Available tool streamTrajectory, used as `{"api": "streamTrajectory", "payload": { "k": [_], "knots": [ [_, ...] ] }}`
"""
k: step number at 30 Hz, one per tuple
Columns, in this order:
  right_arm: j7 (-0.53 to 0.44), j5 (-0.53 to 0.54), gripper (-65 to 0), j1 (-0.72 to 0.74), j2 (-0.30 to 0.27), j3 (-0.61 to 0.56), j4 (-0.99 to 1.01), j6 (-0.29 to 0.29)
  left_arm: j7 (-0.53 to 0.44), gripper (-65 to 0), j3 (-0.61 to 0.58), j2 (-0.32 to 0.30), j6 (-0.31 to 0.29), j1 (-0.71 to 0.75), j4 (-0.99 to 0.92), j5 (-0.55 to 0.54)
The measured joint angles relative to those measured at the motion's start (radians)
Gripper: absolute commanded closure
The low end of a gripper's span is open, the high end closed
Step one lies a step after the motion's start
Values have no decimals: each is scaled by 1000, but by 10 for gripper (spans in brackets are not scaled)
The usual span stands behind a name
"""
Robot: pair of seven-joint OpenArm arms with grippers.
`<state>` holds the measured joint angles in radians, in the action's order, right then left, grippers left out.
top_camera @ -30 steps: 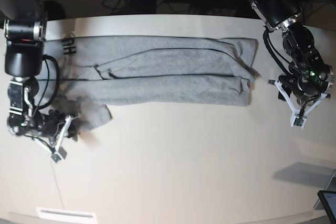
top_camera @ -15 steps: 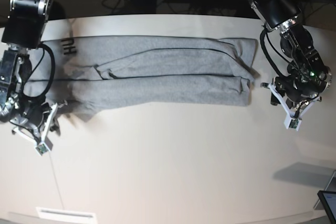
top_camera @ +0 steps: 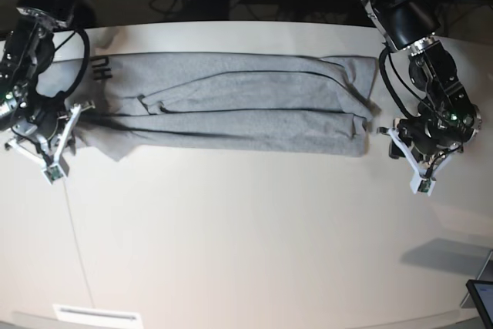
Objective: Fold the T-shirt properly
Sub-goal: 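Move the right gripper to the strip's end and pinch the fabric, then pull the strip end with the right gripper, straightening the strip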
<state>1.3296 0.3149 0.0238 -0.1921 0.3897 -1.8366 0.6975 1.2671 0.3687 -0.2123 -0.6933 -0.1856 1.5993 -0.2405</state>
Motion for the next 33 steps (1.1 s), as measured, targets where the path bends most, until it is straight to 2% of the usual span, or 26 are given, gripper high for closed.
{"api": "streamTrajectory", "payload": {
  "k": [5, 13, 33],
  "knots": [
    [-2, 0, -9, -71, 17, 24, -6, 1, -28, -272, -80, 8, 0, -5, -44, -2],
    [-3, -1, -9, -136, 2, 71, -19, -1, -106, -272, -174, 11, 0, -5, -106, -4],
    [-11, -2, -16, -163, 0, 71, -18, -1, -109, -272, -175, 5, 0, -4, -110, -3]
  ]
}}
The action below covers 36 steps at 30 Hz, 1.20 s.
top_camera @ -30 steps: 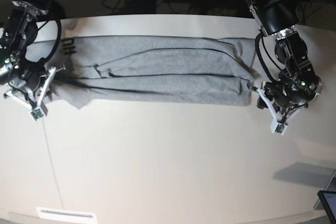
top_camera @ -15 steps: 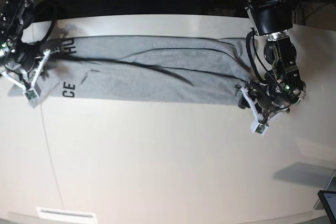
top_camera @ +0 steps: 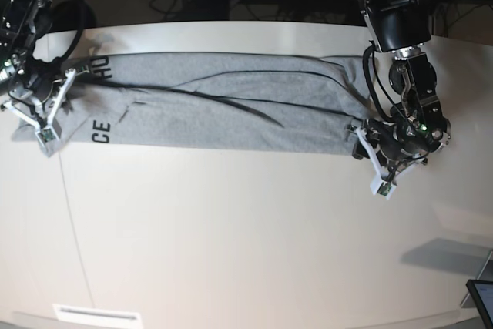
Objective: Fold the T-shirt properly
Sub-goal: 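Pull the strip end with the right gripper, straightening the strip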
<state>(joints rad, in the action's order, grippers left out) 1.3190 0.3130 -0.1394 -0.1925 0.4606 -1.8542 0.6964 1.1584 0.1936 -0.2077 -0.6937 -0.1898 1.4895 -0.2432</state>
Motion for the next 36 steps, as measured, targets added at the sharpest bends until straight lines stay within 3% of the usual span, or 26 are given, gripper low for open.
{"api": "streamTrajectory", "payload": {
  "k": [17, 23, 25, 31, 36],
  "knots": [
    [-1, -6, -16, -25, 54, 25, 3, 0, 0, -272, 0, 0, 0, 5, 0, -1],
    [4, -4, -22, -24, 85, 91, 3, 0, 0, -272, 0, 0, 0, 5, 0, 2],
    [3, -5, -58, -24, 80, 91, 3, 0, 0, -272, 0, 0, 0, 5, 0, 1],
    [0, -2, -252, -24, 81, 89, 3, 0, 0, -272, 0, 0, 0, 5, 0, 0],
    [-1, -2, -257, -24, 86, 155, 2, 0, 0, -272, 0, 0, 0, 5, 0, 0]
  ]
}}
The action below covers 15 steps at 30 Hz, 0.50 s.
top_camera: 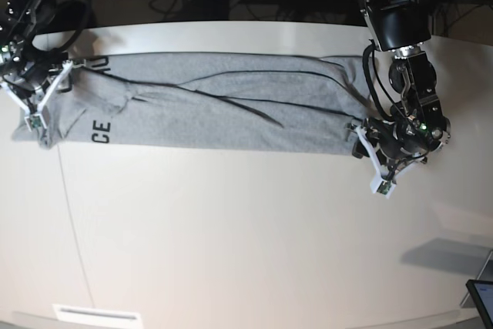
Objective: Fold the T-shirt properly
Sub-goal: 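Pull the strip end with the right gripper, straightening the strip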
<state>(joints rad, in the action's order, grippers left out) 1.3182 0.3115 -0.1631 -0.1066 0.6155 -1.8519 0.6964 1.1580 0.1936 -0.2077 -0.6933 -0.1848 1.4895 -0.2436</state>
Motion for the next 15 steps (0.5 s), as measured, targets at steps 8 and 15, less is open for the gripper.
{"api": "streamTrajectory", "payload": {
  "k": [8, 15],
  "knots": [
    [-105, -4, -257, 11, -88, -24, -100, 2, 0, -272, -1, 0, 0, 0, 0, 3],
    [-141, 2, -123, 108, -120, -204, -89, 5, 1, -272, -4, 0, 0, 3, -1, 3]
  ]
}}
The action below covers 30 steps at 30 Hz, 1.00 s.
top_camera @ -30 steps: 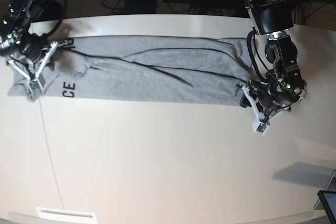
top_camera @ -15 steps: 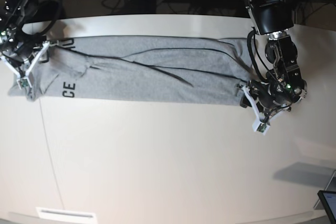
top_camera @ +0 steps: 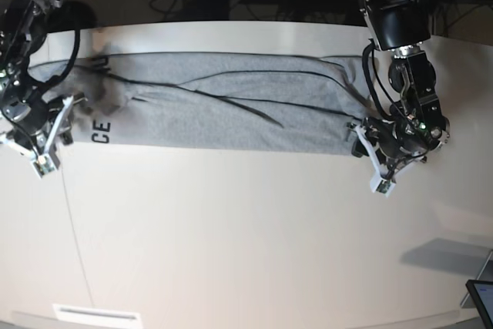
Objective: Fold the T-shirt properly
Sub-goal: 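Pull the strip end with the right gripper, straightening the strip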
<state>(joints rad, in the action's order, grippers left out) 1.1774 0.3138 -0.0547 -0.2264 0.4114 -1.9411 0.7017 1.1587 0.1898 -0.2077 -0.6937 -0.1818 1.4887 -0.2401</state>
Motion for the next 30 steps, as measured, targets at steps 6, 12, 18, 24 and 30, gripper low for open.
{"api": "streamTrajectory", "payload": {
  "k": [6, 12, 18, 24, 30],
  "knots": [
    [-66, -2, -6, 99, -9, -74, 180, 0, -3, -272, 3, -1, 0, 3, 0, -4],
    [-149, -10, 0, 175, -58, -85, 426, -4, -4, -272, 5, 0, 0, 19, 0, -4],
    [-227, -4, 0, 212, -100, -90, 560, 1, -23, -272, 5, -2, 0, 24, 0, 0],
    [-239, -21, 0, 215, -139, -82, 622, -10, -23, -272, 5, 0, 0, 25, 0, -2],
    [-239, -14, 0, 207, -155, -82, 622, -9, -23, -272, 4, -1, 0, 24, 0, -1]
  ]
}}
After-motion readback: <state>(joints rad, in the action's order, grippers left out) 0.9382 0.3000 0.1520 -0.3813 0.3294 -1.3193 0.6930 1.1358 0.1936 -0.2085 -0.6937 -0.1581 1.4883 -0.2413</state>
